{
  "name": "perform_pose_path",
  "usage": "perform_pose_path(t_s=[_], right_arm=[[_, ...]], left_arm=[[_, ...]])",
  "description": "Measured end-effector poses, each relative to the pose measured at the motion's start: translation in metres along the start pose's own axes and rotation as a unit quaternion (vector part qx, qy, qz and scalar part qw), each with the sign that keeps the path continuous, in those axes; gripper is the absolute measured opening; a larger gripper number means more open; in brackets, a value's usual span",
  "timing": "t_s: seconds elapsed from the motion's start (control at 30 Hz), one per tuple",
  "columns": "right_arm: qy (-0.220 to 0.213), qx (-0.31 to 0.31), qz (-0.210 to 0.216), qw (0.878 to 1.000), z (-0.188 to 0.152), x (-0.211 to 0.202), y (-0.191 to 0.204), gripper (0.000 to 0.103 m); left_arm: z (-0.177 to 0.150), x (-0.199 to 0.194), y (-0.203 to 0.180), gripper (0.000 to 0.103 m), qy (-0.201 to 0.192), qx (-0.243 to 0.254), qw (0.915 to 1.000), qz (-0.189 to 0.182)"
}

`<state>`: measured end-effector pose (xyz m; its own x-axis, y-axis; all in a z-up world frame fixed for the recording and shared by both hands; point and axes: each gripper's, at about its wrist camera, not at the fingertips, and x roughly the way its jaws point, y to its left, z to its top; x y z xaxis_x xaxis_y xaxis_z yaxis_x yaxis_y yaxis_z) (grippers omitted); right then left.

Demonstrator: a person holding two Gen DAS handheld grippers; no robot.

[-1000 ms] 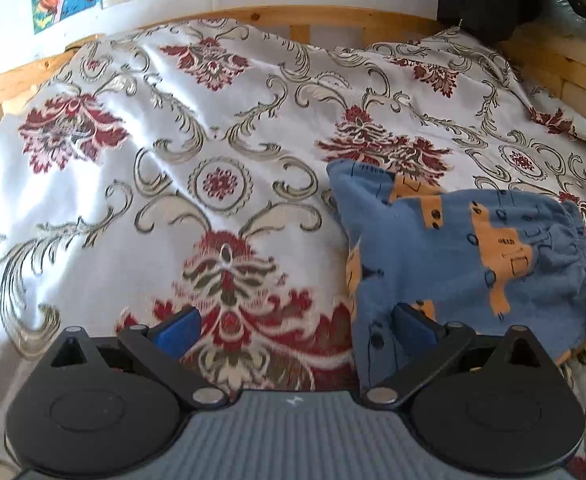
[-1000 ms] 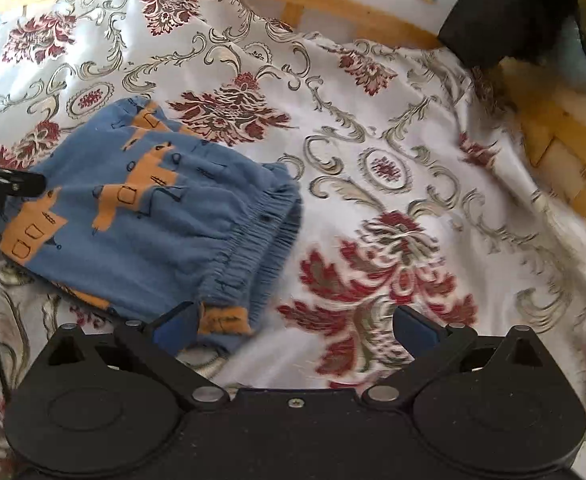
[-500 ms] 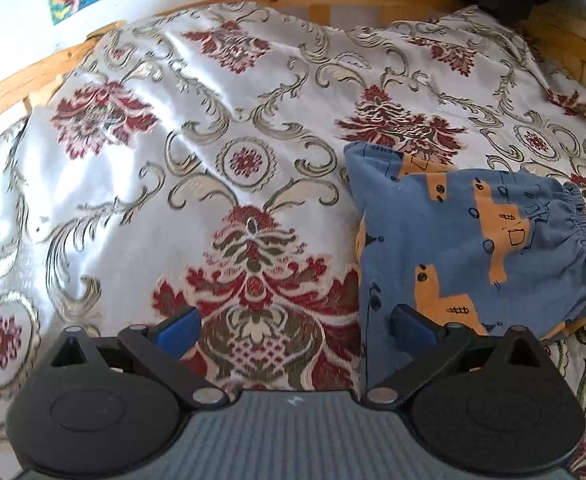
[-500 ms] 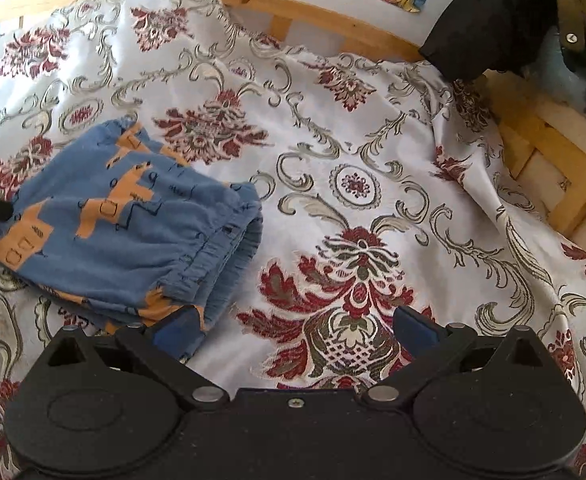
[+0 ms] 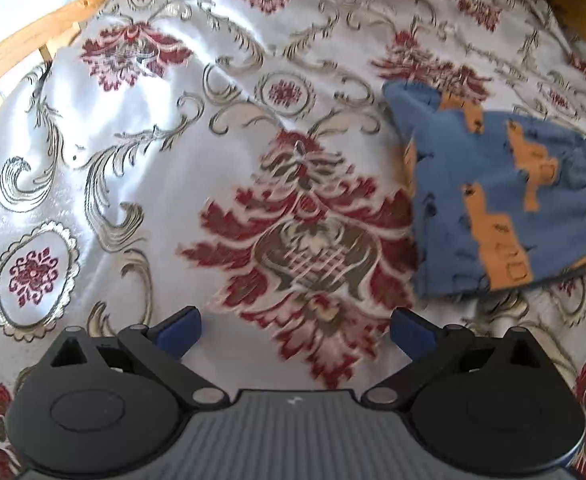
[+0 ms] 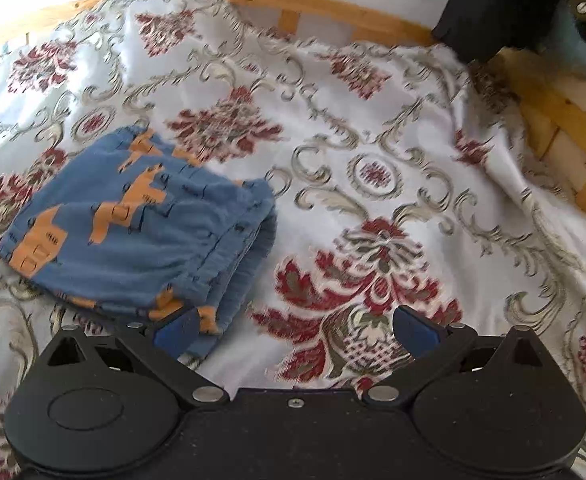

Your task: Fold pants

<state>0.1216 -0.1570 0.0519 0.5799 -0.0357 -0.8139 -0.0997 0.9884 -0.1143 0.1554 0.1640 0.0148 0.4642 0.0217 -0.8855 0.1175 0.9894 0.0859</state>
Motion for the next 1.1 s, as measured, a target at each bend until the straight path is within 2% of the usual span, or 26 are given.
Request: perform_pose_path(t_s=[0.1,0.27,0.37,0.47,0.57,0.7,0.8,0.87,0.93,1.03,1.1], right_arm=[[-0.003,0.019,0.008,1.0,-0.002,0.001,-0.009,0.102],[-0.064,0.104,0.037,0.992,0.002,-0.002,-0.031,0.102],[-0.103,0.086,0.097,0.986,0.009,0.011,-0.031,0.102],[-0.118,0.056,0.182,0.975,0.016,0.033,-0.033,0.102],[-0.105,0.089,0.235,0.962,0.02,0.055,-0.04,0.102],[-0.09,0.125,0.277,0.948,0.021,0.083,-0.053,0.102],[-0.101,0.197,0.316,0.923,0.017,0.093,-0.067,0.102],[-0.103,0.226,0.33,0.911,0.015,0.096,-0.071,0.102],[-0.105,0.239,0.337,0.905,0.016,0.097,-0.072,0.1],[-0.101,0.257,0.327,0.904,0.016,0.1,-0.072,0.093],[-0.099,0.268,0.319,0.904,0.016,0.102,-0.072,0.083]], left_arm=[[0.008,-0.008,0.007,0.103,-0.013,-0.009,0.9999,-0.002],[0.046,-0.016,0.003,0.103,-0.082,-0.021,0.9953,-0.047],[0.069,-0.001,-0.007,0.103,-0.087,-0.015,0.9907,-0.104],[0.08,0.013,-0.013,0.103,-0.1,-0.004,0.9791,-0.177],[0.081,0.03,-0.02,0.103,-0.09,0.015,0.9727,-0.213],[0.073,0.045,-0.023,0.103,-0.057,0.019,0.9697,-0.237],[0.061,0.047,-0.021,0.103,-0.048,0.003,0.968,-0.247],[0.052,0.044,-0.019,0.103,-0.041,-0.003,0.9651,-0.259],[0.044,0.039,-0.018,0.103,-0.049,-0.003,0.964,-0.261],[0.039,0.036,-0.013,0.1,-0.045,-0.028,0.9618,-0.269],[0.038,0.036,-0.01,0.099,-0.039,-0.055,0.959,-0.275]])
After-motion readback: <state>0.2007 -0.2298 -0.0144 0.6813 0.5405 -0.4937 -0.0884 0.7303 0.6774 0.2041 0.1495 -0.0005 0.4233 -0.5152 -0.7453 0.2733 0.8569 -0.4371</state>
